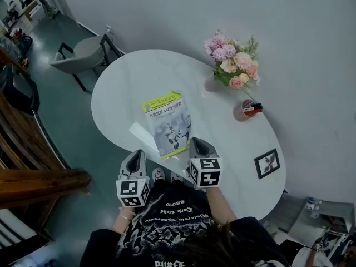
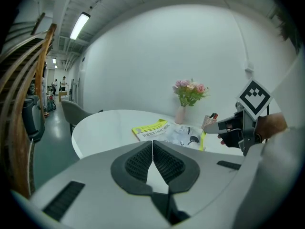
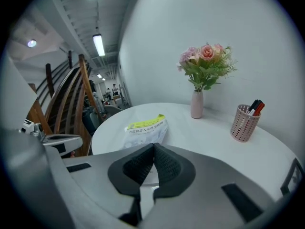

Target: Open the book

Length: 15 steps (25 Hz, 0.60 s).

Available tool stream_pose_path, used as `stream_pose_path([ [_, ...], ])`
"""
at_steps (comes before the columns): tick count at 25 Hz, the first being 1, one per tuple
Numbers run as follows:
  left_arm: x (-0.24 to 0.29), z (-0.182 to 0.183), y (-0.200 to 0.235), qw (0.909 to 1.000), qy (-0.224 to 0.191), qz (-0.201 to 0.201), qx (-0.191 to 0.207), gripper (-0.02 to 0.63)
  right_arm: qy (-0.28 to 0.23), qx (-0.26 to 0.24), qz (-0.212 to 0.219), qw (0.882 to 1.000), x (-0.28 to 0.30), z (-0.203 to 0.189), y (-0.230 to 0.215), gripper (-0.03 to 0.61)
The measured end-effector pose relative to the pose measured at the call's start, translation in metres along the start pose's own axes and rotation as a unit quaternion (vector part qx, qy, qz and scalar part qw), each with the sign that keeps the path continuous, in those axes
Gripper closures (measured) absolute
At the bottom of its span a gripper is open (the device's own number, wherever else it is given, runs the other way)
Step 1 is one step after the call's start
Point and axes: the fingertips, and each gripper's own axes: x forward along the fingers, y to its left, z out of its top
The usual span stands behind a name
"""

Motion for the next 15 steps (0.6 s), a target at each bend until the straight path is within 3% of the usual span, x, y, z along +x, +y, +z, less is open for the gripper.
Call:
stream_pose_path([
  [15, -0.012, 0.000, -0.001, 0.9999, -0.010, 0.012, -0.003, 0.589, -0.008, -0.019, 0.059, 0.998, -0.001, 0.006, 0.046, 0.552],
])
